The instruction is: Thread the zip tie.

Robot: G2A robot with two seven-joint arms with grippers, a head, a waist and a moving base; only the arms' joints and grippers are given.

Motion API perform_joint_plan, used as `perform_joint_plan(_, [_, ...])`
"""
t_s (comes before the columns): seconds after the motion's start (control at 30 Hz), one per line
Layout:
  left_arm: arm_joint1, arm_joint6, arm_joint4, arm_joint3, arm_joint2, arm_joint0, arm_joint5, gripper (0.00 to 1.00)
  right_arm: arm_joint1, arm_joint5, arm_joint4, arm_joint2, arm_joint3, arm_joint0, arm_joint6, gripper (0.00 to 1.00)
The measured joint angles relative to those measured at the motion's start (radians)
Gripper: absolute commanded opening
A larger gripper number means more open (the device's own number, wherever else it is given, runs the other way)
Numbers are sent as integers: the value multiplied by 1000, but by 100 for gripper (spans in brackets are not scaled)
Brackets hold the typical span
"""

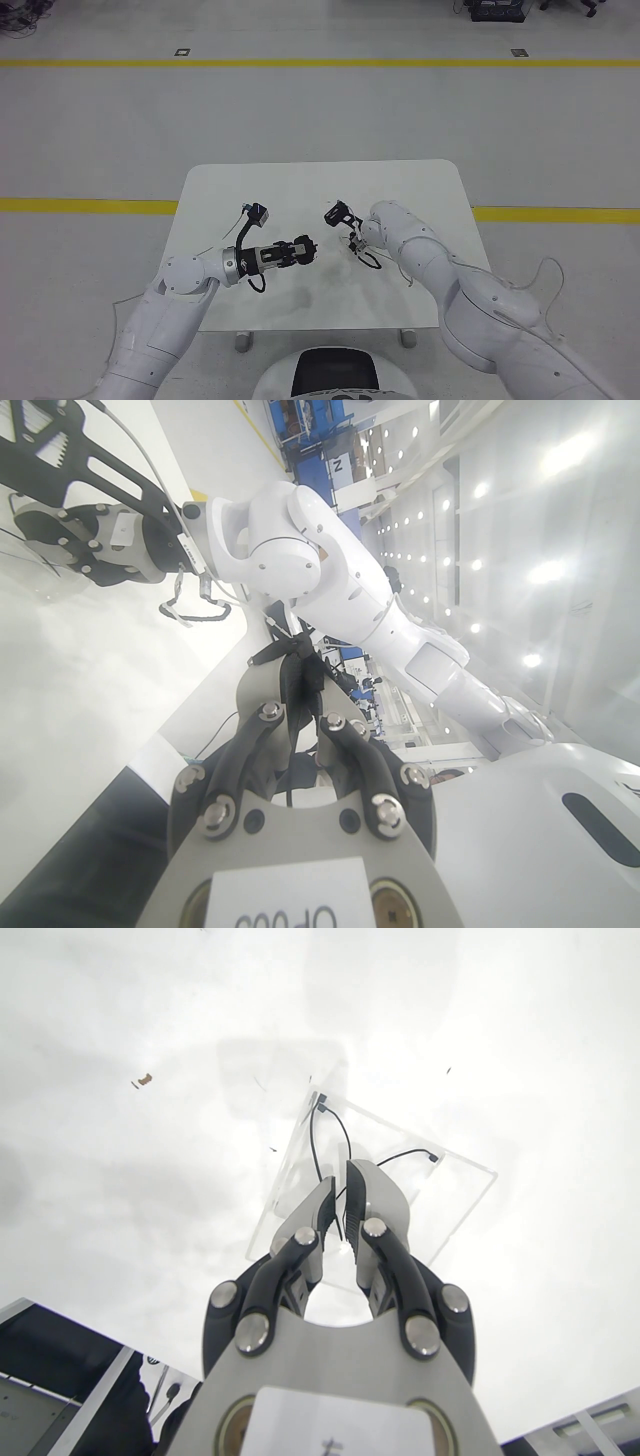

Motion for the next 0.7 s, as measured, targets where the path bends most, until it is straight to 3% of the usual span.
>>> perform_joint_plan(0.7, [0, 0, 0, 0, 0, 0, 0, 0, -7, 0, 37, -35, 15, 2, 4, 13])
